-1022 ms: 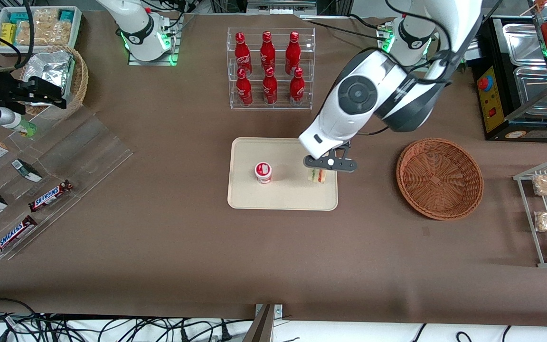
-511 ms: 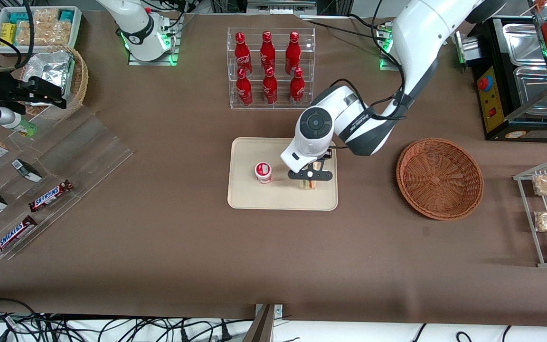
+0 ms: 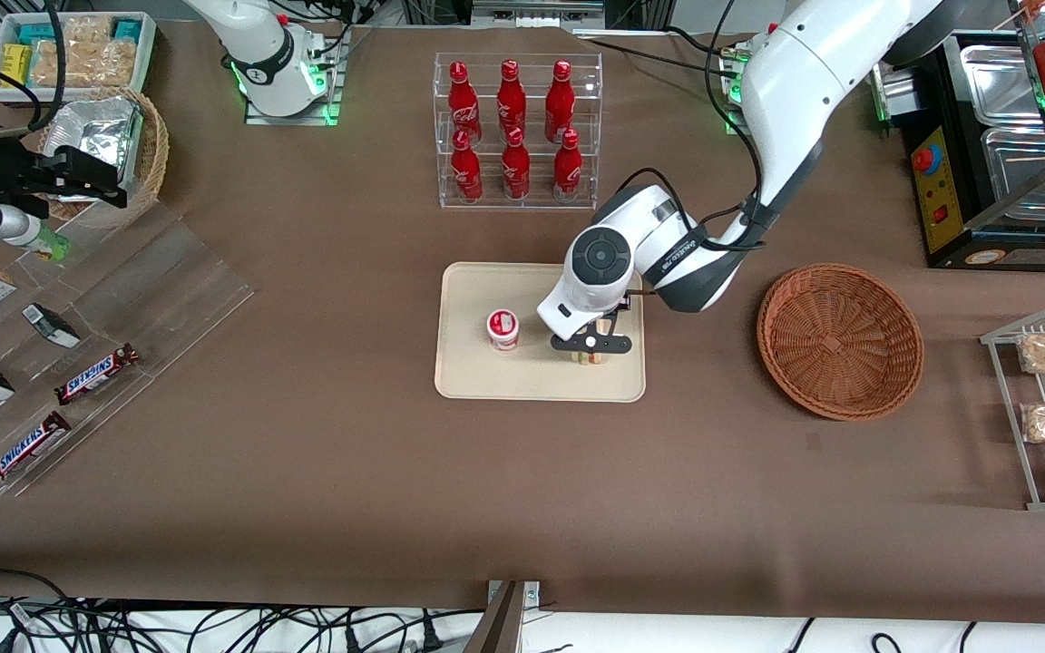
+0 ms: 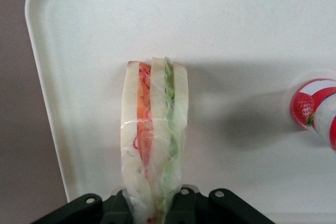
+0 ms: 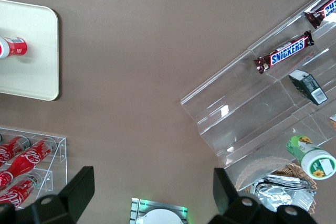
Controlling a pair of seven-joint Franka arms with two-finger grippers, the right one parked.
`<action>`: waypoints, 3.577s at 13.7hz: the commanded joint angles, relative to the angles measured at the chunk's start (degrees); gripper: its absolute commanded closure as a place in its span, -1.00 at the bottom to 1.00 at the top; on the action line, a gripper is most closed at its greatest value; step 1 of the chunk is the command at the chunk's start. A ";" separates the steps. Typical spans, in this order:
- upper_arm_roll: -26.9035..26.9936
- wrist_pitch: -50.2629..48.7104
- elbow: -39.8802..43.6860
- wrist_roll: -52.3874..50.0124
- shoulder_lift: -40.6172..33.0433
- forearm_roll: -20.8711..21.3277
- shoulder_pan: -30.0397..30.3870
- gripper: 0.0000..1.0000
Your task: Place sandwich from basket to tray
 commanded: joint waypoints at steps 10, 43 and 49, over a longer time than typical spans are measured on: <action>1.80 -3.29 2.55 -9.99 -5.95 2.85 -1.43 -1.00; 20.96 -27.82 2.65 46.23 -41.66 -19.83 19.68 -1.00; 20.87 -27.82 2.30 48.54 -42.01 -15.88 18.27 -1.00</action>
